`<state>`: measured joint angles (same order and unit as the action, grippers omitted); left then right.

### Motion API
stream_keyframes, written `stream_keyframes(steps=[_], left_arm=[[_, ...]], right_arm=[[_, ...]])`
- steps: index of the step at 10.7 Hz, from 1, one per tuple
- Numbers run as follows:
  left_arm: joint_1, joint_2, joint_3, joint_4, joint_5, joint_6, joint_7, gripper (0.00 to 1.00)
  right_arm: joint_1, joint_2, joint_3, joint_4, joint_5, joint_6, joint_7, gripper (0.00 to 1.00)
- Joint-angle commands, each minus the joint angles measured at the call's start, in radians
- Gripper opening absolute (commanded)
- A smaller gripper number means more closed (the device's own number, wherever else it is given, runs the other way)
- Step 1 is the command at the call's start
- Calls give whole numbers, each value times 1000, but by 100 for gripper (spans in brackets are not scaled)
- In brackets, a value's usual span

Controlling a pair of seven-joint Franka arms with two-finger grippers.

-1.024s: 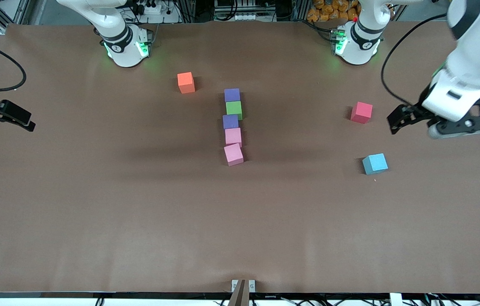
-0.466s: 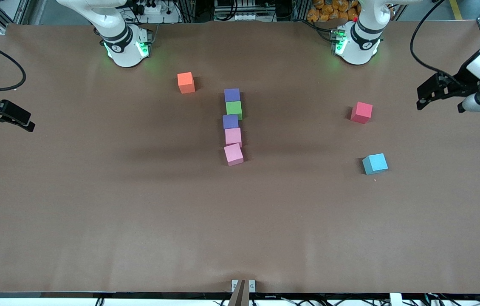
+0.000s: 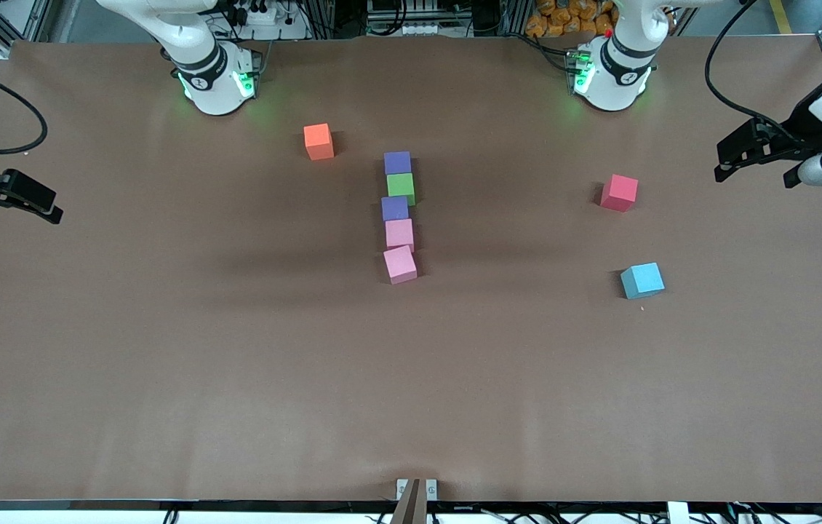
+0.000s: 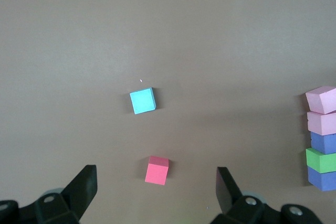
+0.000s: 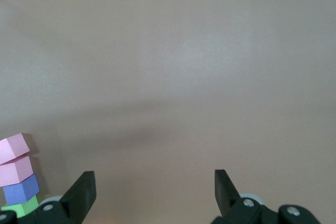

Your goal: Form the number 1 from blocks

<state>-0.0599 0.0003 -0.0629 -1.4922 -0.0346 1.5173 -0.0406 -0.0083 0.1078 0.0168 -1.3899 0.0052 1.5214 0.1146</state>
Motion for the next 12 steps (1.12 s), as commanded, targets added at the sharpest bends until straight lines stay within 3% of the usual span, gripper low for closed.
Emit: stream_keyframes(steps=[1,12], left_arm=[[12,-3,-14,17,-7,-29,13,100],[12,-3,-32,18,35,-32,10,100]], right_arm=[[-9,-2,-1,15,4,-17,-7,100],[-5,-2,2,15,2,-15,0,100]])
